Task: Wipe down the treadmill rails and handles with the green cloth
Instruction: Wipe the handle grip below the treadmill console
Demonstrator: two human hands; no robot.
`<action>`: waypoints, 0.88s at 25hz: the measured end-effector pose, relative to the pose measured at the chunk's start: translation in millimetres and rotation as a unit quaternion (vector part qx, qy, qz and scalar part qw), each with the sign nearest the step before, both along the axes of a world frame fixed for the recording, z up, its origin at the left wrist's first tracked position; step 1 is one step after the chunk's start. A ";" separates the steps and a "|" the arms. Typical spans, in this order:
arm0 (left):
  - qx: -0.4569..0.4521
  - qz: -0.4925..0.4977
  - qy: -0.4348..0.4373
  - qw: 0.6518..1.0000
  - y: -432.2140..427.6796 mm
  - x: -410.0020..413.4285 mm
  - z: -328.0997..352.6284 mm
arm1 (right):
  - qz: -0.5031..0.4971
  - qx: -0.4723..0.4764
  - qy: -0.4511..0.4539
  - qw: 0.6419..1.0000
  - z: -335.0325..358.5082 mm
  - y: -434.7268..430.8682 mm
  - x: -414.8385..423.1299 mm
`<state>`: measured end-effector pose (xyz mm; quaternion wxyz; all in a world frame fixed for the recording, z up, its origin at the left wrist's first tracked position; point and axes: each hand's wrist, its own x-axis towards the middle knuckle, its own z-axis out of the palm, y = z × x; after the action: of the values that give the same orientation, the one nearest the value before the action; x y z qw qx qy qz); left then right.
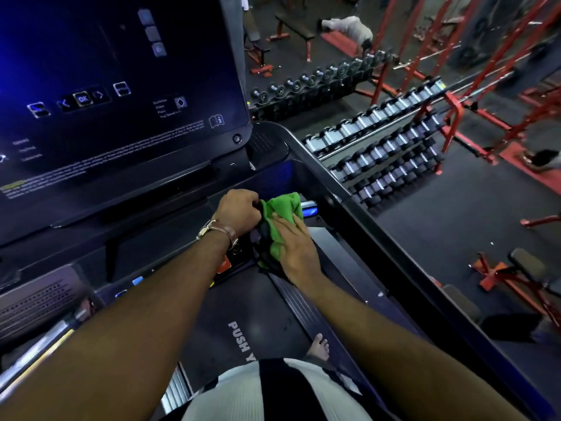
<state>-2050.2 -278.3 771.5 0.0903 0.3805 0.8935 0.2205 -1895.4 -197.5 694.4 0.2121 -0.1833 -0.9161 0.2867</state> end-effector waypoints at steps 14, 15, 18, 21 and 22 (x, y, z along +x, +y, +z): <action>0.022 -0.001 -0.008 1.000 -3.6 2.7 3.5 | -0.248 -0.812 0.275 0.451 22.6 29.8 -48.4; 0.021 -0.002 -0.004 1.000 -3.8 2.9 3.0 | -0.237 -0.816 0.246 0.466 27.6 22.5 -56.2; -0.002 -0.008 0.015 1.000 -1.6 -0.7 0.3 | -0.194 -0.826 0.151 0.506 22.5 -14.0 -55.2; -0.022 0.005 0.026 0.999 0.4 -1.1 0.1 | -0.224 -0.793 0.106 0.557 12.8 -16.1 -47.7; -0.008 0.005 0.017 1.000 -0.2 -0.6 0.5 | -0.249 -0.781 0.126 0.559 9.9 -1.6 -46.8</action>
<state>-2050.8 -278.5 772.0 0.0765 0.3789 0.8986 0.2076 -1942.1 -199.1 704.3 0.1625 -0.4596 -0.2156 0.8461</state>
